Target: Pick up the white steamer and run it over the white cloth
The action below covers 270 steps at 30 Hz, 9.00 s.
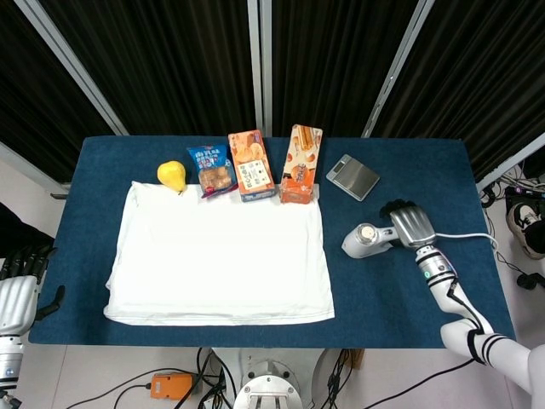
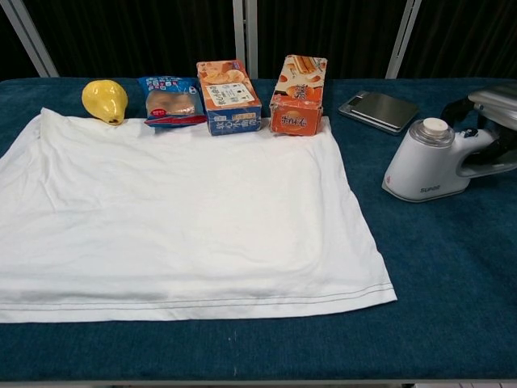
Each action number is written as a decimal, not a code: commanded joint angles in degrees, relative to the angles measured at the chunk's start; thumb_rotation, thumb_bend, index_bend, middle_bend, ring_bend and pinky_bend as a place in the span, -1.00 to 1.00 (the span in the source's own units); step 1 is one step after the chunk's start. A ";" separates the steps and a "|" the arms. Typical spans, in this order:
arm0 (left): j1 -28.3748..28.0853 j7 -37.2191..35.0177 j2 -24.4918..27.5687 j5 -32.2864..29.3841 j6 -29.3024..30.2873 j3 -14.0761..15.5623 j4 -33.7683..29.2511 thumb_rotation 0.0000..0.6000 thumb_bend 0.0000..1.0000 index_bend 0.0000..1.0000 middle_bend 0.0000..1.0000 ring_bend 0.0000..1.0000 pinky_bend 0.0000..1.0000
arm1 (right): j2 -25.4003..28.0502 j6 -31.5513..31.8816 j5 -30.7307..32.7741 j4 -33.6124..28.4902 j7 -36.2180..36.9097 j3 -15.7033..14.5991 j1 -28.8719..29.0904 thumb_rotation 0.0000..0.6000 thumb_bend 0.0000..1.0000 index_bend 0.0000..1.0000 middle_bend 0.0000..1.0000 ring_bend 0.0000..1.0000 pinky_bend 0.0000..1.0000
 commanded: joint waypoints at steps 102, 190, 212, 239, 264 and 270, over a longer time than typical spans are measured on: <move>-18.03 1.40 -12.73 9.75 -23.83 8.35 6.79 -1.00 -0.36 -0.72 -0.81 -1.00 -1.00 | -23.37 6.57 -8.65 11.19 1.68 -0.64 16.38 1.00 0.57 0.97 0.76 0.72 1.00; -19.77 5.06 -12.98 7.02 -24.29 9.08 5.27 -1.00 -0.35 -0.72 -0.81 -1.00 -1.00 | -29.05 15.75 -16.90 29.07 19.22 -7.34 17.01 1.00 0.64 1.00 0.77 0.73 1.00; -20.04 5.22 -13.18 7.36 -24.10 9.15 5.18 -1.00 -0.35 -0.72 -0.81 -1.00 -1.00 | -21.78 18.80 -16.59 26.20 15.12 -10.00 9.67 1.00 0.64 1.00 0.77 0.73 1.00; -19.14 4.80 -10.16 6.67 -18.61 6.32 2.39 -1.00 -0.38 -0.72 -0.81 -1.00 -1.00 | -13.51 28.96 -11.06 25.08 22.25 -5.85 -1.36 1.00 0.64 1.00 0.77 0.73 1.00; -14.93 5.32 -5.45 1.41 -12.36 3.27 -1.08 -1.00 -0.38 -0.72 -0.81 -1.00 -1.00 | -12.90 14.60 -5.22 28.98 23.82 -2.94 -4.49 1.00 -0.58 -0.87 -0.47 -0.76 -0.48; -13.73 4.79 -4.16 0.39 -11.00 2.81 -1.19 -1.00 -0.38 -0.72 -0.81 -1.00 -1.00 | -4.75 13.53 -3.40 15.17 19.28 -1.58 -5.65 1.00 -0.84 -1.00 -0.64 -0.93 -0.64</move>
